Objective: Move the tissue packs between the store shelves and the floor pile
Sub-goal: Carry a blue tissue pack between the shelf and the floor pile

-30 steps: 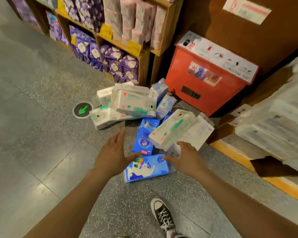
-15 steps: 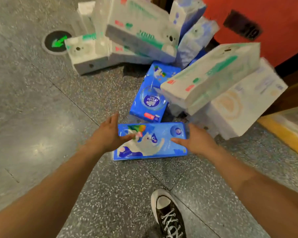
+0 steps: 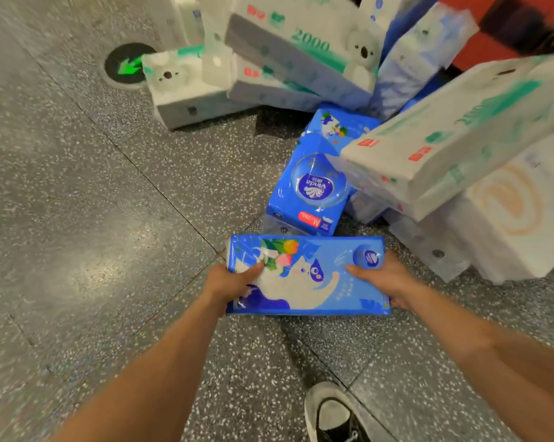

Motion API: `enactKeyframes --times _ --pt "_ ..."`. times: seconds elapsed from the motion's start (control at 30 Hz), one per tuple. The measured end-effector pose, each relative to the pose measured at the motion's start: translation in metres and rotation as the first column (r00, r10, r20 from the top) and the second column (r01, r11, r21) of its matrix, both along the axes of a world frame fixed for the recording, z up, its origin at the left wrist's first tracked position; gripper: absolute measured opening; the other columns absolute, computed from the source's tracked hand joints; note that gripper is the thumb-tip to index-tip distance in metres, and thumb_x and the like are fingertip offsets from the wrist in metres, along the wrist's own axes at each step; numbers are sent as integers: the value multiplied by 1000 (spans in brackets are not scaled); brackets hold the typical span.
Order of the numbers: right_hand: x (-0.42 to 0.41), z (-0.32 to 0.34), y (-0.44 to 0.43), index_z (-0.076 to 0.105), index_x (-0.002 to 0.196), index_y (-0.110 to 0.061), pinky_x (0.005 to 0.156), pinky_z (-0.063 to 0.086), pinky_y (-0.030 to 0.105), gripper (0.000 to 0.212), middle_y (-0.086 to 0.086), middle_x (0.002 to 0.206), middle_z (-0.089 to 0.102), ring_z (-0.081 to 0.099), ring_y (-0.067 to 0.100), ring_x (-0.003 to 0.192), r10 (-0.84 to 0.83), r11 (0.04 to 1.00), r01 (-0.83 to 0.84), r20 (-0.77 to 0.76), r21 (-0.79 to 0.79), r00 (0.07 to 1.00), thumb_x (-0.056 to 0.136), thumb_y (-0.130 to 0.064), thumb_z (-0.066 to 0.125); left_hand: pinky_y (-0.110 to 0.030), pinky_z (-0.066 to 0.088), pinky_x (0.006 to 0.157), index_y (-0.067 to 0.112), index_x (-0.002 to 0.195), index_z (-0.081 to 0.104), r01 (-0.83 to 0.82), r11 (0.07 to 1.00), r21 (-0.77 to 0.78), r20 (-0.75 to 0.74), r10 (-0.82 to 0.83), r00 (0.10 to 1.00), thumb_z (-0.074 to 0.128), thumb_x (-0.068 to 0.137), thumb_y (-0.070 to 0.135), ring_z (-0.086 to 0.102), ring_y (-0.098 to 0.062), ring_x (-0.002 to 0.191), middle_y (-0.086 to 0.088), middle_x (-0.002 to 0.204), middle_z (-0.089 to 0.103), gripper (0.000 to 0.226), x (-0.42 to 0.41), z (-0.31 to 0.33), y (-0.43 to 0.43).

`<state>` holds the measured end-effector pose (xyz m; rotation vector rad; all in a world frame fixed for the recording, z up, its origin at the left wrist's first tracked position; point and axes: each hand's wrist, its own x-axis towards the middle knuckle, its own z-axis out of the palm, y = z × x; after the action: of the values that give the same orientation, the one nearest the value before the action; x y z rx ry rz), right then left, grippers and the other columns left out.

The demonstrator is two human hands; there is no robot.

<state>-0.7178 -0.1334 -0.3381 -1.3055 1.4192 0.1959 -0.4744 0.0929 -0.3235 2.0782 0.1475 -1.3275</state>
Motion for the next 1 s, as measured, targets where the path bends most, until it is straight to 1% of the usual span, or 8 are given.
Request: enactKeyframes --times 0.1,0.2,0.27,0.4,0.53,0.63,0.8,1.0 --pt "15 32 15 74 109 -15 80 62 50 47 4 97 79 76 24 88 27 999 -26 58 -22 998 69 -28 93 -21 38 38 6 84 72 -55 997 -50 19 56 998 87 74 41 52 -7 39 -4 55 65 40 13 25 6" --pt "32 76 33 72 114 -22 85 61 52 69 -2 104 78 76 22 94 50 995 -41 108 -87 993 55 -49 95 -19 35 35 9 83 71 -25 997 -78 48 29 998 85 78 38 47 -4 34 3 50 62 32 33 81 20" --pt "48 119 41 69 119 -23 86 60 51 74 -2 109 77 74 21 98 94 989 -76 136 -130 986 56 -52 95 -19 34 35 14 76 65 -38 994 -101 81 47 996 85 79 34 45 -4 34 7 46 59 28 51 139 31" --pt "96 237 54 65 119 -20 85 61 47 86 -3 108 76 74 19 97 172 962 -136 140 -236 975 49 -63 93 -25 44 42 11 97 55 -82 986 -145 120 100 988 88 74 37 56 -12 49 -8 75 69 48 90 267 69" --pt "155 398 75 69 108 -19 82 61 44 80 -5 98 77 74 16 89 285 916 -230 130 -328 950 45 -62 93 -26 45 43 1 106 65 -72 979 -192 142 100 985 85 75 44 62 -16 55 -17 84 74 57 130 410 122" --pt "201 525 98 75 97 -23 83 60 48 54 -5 95 78 74 16 88 385 874 -307 151 -376 911 55 -51 93 -24 44 44 3 106 66 -110 969 -221 178 151 972 83 76 49 65 -15 57 -14 81 75 57 157 521 162" --pt "263 707 142 69 104 -24 81 61 47 76 -7 97 77 73 14 88 460 828 -322 226 -459 859 46 -68 88 -30 50 52 12 108 56 -210 941 -264 279 283 918 81 74 57 71 -17 67 -6 79 76 62 187 693 222" --pt "316 858 192 65 107 -27 82 60 48 75 -8 100 76 73 16 89 519 799 -316 321 -511 792 51 -74 81 -48 62 68 16 104 62 -307 894 -327 379 422 824 84 64 64 75 -24 72 -1 79 77 66 209 846 289"
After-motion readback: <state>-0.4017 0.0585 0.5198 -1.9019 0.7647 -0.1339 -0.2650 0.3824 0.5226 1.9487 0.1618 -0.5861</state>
